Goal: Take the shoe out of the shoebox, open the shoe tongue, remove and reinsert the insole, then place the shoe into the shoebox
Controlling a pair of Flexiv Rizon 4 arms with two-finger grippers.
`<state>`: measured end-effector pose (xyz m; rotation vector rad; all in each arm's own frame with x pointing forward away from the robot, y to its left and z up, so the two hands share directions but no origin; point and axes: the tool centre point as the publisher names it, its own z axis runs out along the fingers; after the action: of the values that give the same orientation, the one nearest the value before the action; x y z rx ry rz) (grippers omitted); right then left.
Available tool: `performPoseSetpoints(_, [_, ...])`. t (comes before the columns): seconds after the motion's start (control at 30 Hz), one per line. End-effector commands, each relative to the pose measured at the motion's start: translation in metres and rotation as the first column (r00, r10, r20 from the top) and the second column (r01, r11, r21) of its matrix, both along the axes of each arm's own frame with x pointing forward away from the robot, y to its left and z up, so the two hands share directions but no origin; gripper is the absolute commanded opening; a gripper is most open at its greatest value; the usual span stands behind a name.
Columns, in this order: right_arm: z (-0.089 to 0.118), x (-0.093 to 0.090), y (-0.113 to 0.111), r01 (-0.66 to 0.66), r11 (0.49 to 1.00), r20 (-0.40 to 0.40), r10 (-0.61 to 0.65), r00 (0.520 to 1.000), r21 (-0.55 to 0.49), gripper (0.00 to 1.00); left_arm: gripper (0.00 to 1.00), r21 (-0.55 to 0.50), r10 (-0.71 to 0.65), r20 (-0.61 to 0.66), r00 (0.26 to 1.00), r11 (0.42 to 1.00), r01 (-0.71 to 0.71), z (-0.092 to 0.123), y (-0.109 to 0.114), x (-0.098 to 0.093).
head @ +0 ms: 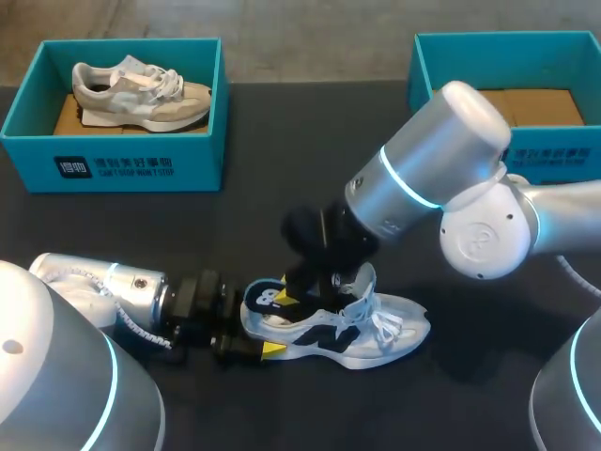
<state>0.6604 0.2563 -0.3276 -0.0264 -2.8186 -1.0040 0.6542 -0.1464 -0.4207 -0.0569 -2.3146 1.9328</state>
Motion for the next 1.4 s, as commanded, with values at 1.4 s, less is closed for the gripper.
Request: performPoseSetpoints(1.4, [0.077,0.016,0.004,0.122,0.903,-0.064,-0.105,0.992,0.411,0.0,0.0,0.002,0.001,0.0,1.0,1.0,-0.001,0.0,-0.001,0.0])
